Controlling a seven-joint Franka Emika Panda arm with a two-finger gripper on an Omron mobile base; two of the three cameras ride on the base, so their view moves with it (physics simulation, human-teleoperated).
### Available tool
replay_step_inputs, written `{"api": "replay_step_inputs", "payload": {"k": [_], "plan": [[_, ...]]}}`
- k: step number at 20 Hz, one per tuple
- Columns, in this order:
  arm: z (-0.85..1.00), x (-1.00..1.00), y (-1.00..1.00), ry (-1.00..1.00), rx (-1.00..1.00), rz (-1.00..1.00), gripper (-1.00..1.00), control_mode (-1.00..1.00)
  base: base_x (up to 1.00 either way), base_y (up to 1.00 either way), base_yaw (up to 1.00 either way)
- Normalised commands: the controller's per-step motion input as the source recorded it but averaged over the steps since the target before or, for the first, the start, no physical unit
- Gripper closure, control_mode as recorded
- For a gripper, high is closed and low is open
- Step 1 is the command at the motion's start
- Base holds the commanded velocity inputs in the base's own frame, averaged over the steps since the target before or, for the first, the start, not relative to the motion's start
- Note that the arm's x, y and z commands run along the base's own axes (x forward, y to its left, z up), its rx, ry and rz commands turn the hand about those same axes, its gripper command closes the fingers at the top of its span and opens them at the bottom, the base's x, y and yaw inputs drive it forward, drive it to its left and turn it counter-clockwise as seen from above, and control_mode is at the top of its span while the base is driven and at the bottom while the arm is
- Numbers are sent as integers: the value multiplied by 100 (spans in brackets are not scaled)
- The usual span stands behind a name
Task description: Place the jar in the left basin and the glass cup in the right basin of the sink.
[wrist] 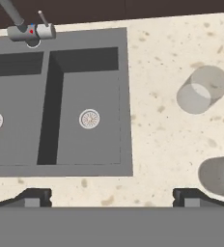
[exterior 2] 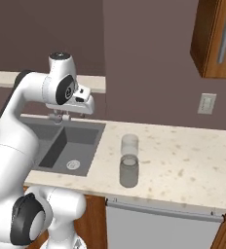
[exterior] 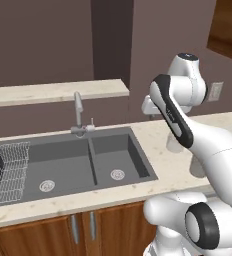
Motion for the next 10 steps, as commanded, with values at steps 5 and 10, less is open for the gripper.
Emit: {"api": "replay_step_inputs", "payload": {"k": [5, 10], "plan": [[0, 0, 0, 0, 0, 0, -100, 100, 0, 35, -4], [0, 0, 0, 0, 0, 0, -100, 100, 0, 35, -4]]}}
